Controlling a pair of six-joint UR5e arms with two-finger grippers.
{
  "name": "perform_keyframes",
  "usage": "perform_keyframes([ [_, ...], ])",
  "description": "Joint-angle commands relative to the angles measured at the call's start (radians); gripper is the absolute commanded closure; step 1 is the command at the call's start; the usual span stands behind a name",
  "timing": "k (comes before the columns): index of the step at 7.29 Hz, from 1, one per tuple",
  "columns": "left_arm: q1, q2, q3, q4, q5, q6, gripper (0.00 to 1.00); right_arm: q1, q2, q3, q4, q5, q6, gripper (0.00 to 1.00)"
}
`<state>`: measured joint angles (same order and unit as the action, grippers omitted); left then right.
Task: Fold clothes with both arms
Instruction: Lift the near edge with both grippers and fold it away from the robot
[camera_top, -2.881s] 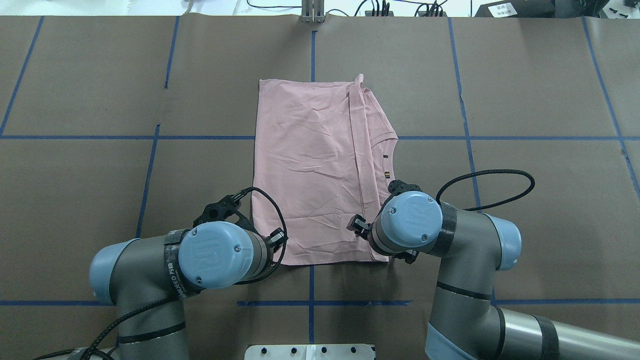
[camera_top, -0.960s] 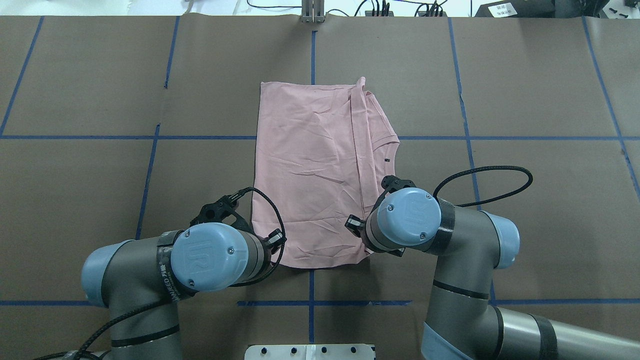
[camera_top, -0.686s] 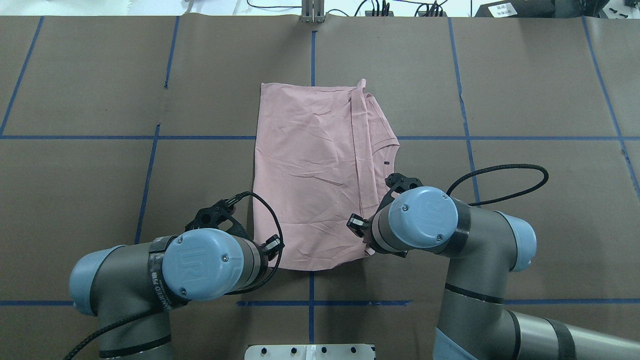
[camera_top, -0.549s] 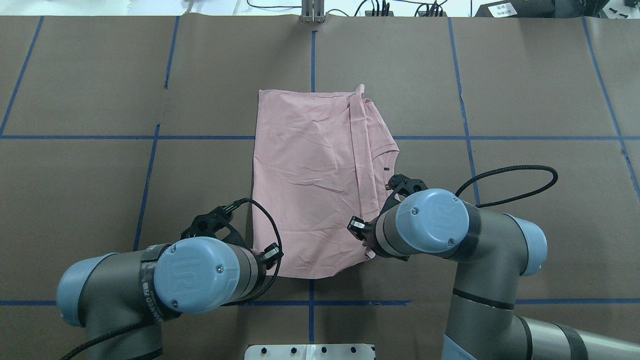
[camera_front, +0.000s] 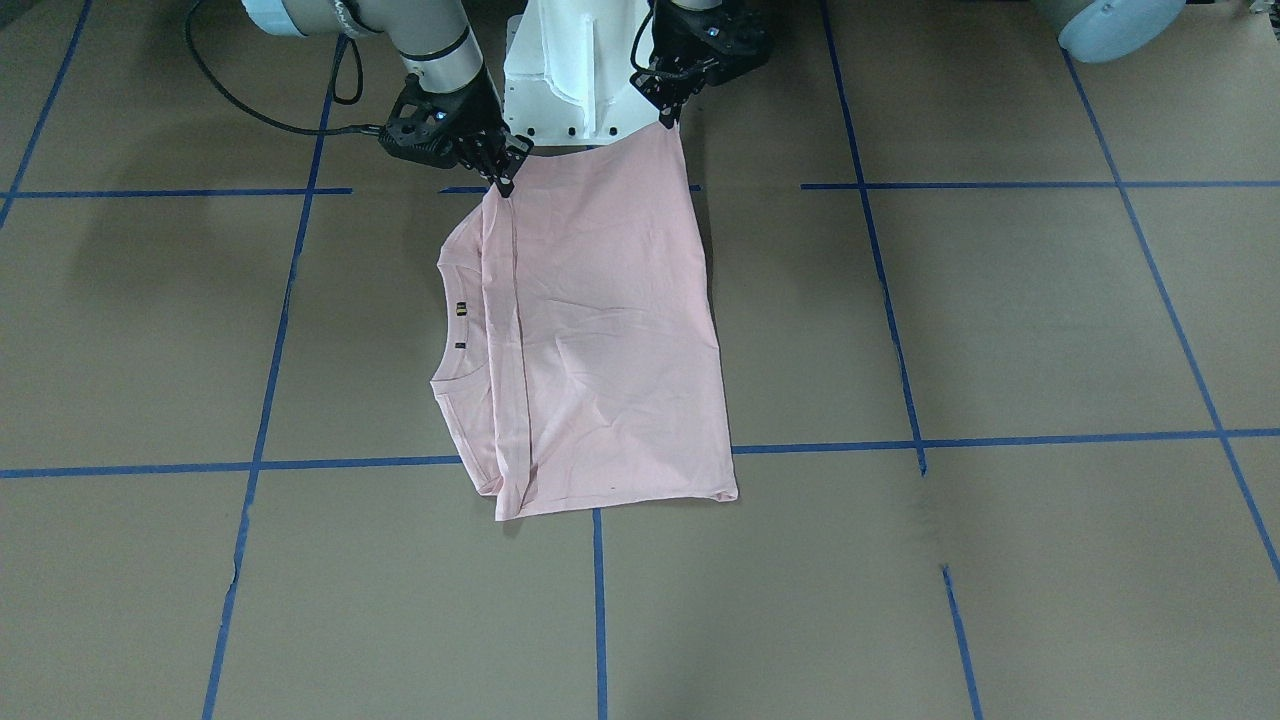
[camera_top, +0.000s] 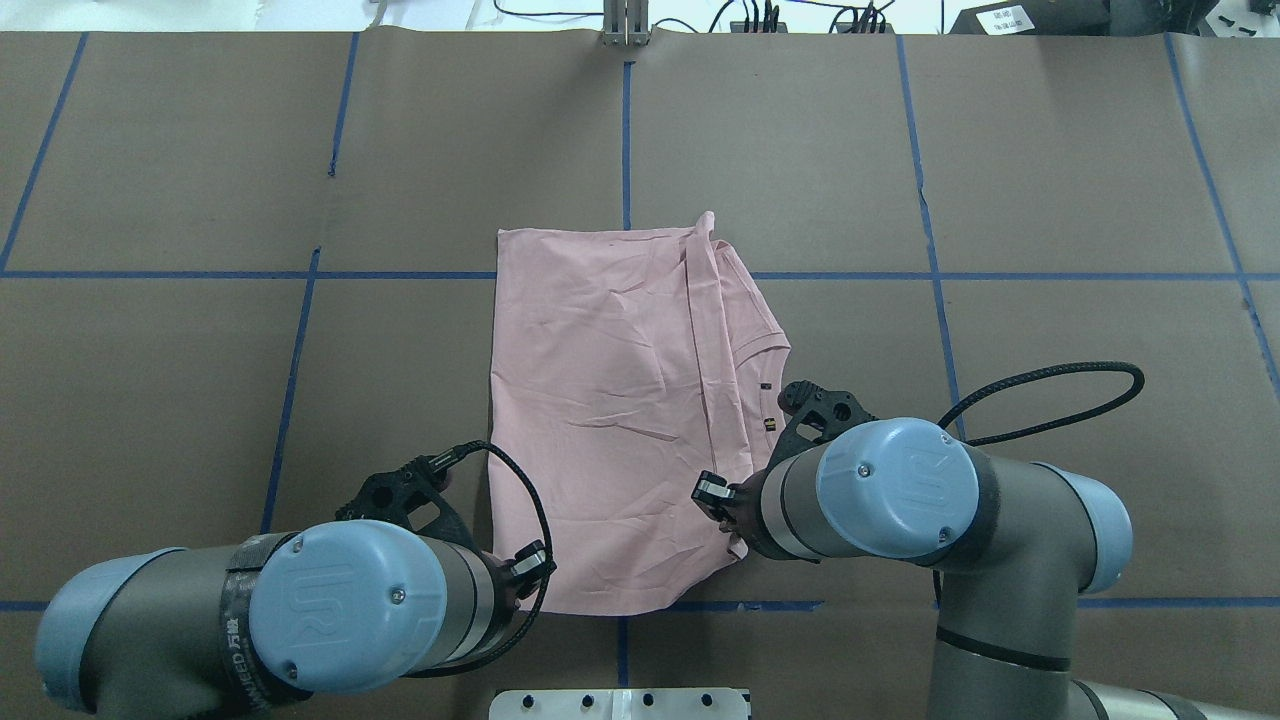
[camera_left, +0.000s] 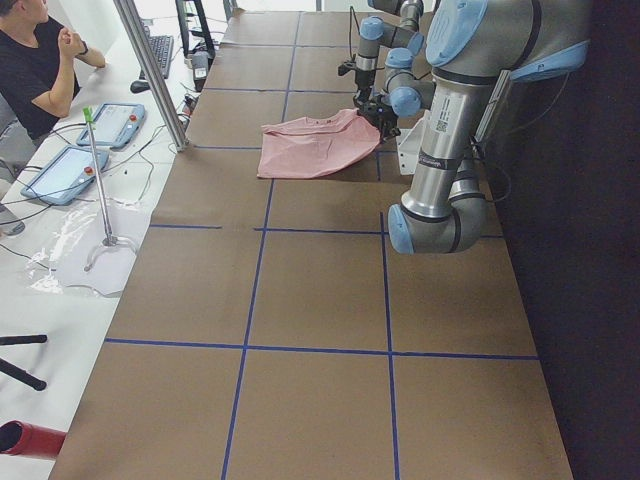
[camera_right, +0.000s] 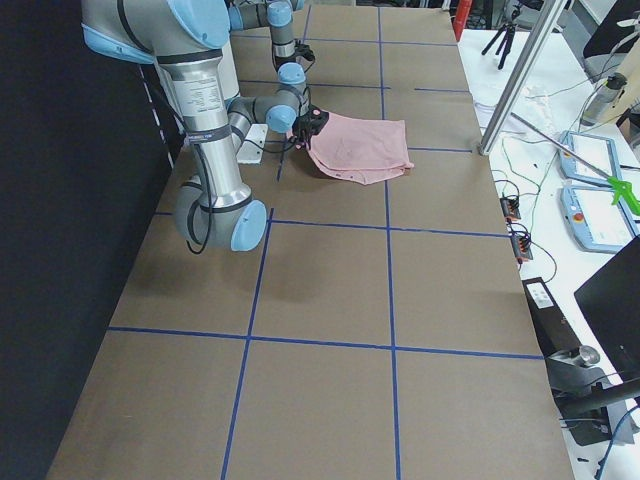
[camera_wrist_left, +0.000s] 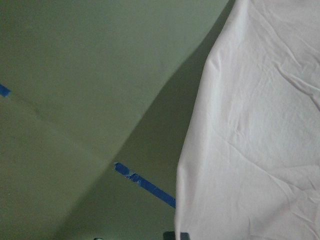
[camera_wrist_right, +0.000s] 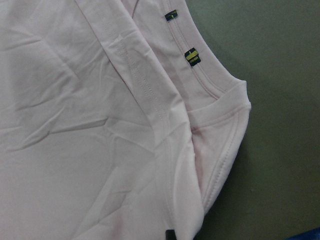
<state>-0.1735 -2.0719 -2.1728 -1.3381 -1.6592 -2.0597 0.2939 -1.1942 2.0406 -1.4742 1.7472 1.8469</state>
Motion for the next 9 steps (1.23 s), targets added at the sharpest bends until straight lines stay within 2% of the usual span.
perform_keyframes([
  [1,-0.023,-0.004,0.034,-0.009,0.004,0.021,1.00,0.023,0.015,-0.032,0.005,-0.005,-0.044,1.00],
  [3,-0.151,-0.007,0.097,-0.100,0.001,0.097,1.00,0.123,0.063,-0.094,0.043,0.000,-0.063,1.00],
  [5,-0.208,-0.010,0.181,-0.221,-0.001,0.107,1.00,0.172,0.096,-0.175,0.098,0.002,-0.063,1.00],
  [8,-0.312,-0.016,0.211,-0.283,-0.002,0.105,1.00,0.237,0.177,-0.307,0.168,0.003,-0.061,1.00],
  [9,-0.354,-0.049,0.313,-0.362,-0.004,0.105,1.00,0.273,0.186,-0.350,0.219,0.005,-0.057,1.00],
])
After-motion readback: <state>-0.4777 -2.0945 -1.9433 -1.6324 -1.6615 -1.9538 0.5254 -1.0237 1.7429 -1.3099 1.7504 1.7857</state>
